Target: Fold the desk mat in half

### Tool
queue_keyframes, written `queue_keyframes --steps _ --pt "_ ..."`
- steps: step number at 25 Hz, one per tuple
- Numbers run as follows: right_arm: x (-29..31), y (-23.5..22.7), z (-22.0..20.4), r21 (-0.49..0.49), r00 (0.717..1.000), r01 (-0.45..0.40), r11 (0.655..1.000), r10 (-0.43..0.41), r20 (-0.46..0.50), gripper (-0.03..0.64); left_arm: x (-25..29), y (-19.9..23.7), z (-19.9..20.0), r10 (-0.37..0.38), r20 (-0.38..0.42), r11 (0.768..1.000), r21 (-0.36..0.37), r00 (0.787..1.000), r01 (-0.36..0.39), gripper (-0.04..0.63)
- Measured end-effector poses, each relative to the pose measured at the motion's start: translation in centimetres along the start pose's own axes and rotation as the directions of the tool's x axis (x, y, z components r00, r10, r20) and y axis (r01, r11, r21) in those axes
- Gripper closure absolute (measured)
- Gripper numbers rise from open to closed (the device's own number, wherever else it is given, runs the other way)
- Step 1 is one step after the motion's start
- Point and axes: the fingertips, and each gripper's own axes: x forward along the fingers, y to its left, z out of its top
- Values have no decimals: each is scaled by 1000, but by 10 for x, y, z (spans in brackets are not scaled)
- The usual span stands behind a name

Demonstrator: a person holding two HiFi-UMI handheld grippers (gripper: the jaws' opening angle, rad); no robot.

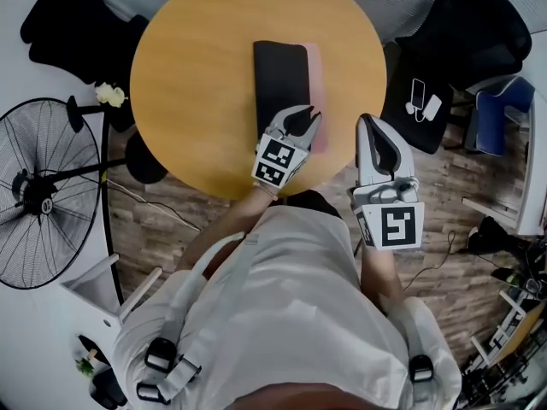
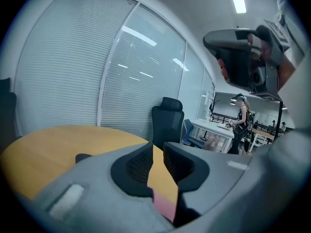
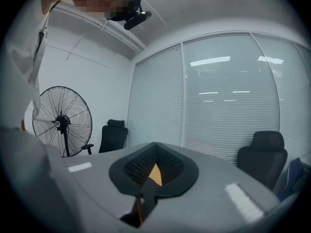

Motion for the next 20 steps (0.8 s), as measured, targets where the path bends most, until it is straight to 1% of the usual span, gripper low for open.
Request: queue_keyframes --steps 5,9,14,20 --pt "0 4 2 -2 1000 -7 1000 7 2 612 -22 -4 32 8 71 1000 14 997 -9 525" --pt "0 6 5 -5 1000 -14 1000 14 5 612 -42 -5 61 22 133 999 21 991 -25 525" --pt "1 10 9 -9 1000 -23 1000 23 9 612 -69 -5 99 39 218 998 47 975 -50 525" --pt "4 17 14 -16 999 -46 999 46 10 612 -101 -5 136 49 300 998 14 953 -56 525"
